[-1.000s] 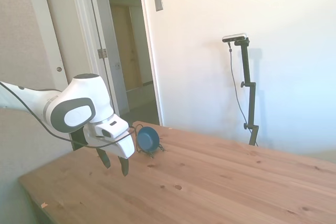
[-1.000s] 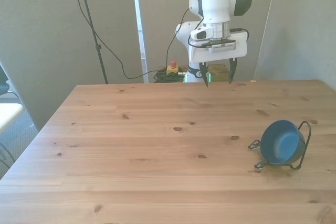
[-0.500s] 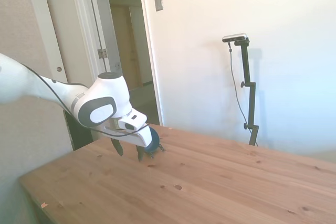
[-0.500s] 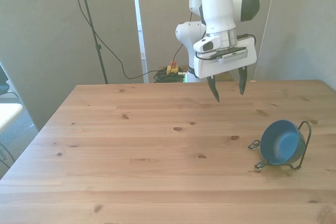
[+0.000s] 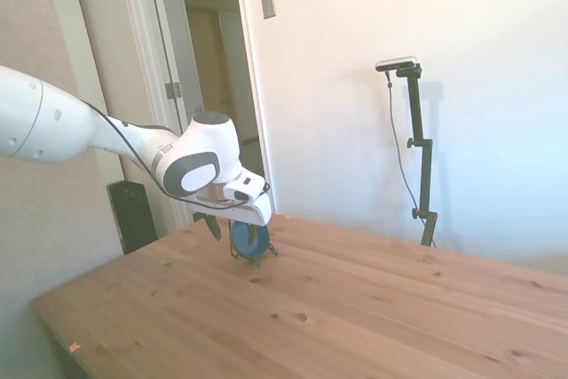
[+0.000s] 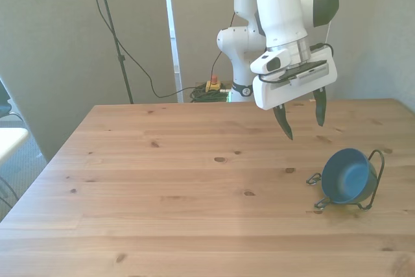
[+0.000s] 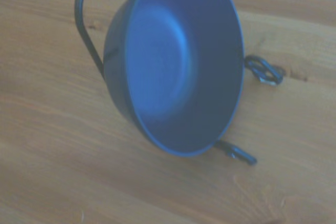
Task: Unload the bowl
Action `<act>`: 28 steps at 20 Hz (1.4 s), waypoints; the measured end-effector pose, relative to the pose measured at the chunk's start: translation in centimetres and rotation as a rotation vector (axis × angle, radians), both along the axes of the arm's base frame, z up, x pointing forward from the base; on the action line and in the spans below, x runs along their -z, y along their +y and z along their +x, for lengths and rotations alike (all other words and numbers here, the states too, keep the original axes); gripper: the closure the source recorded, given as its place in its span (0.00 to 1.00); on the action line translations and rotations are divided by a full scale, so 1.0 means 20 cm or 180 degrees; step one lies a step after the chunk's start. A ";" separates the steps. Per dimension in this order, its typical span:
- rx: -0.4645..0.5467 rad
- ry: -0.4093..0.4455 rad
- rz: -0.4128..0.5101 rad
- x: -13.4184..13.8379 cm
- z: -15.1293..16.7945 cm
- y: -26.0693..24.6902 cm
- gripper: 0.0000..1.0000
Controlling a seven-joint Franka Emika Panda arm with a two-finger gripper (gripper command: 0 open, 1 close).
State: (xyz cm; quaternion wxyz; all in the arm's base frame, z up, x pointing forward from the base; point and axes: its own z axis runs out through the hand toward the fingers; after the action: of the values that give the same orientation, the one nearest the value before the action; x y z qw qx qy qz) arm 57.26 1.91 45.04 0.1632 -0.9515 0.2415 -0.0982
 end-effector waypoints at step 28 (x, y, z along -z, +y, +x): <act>-0.0665 0.0189 0.0137 0.12 0.31 0.21 0.00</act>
State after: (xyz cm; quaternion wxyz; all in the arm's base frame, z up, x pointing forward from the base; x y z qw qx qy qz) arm 63.53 6.19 42.68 0.1857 -0.9703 0.1478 -0.0472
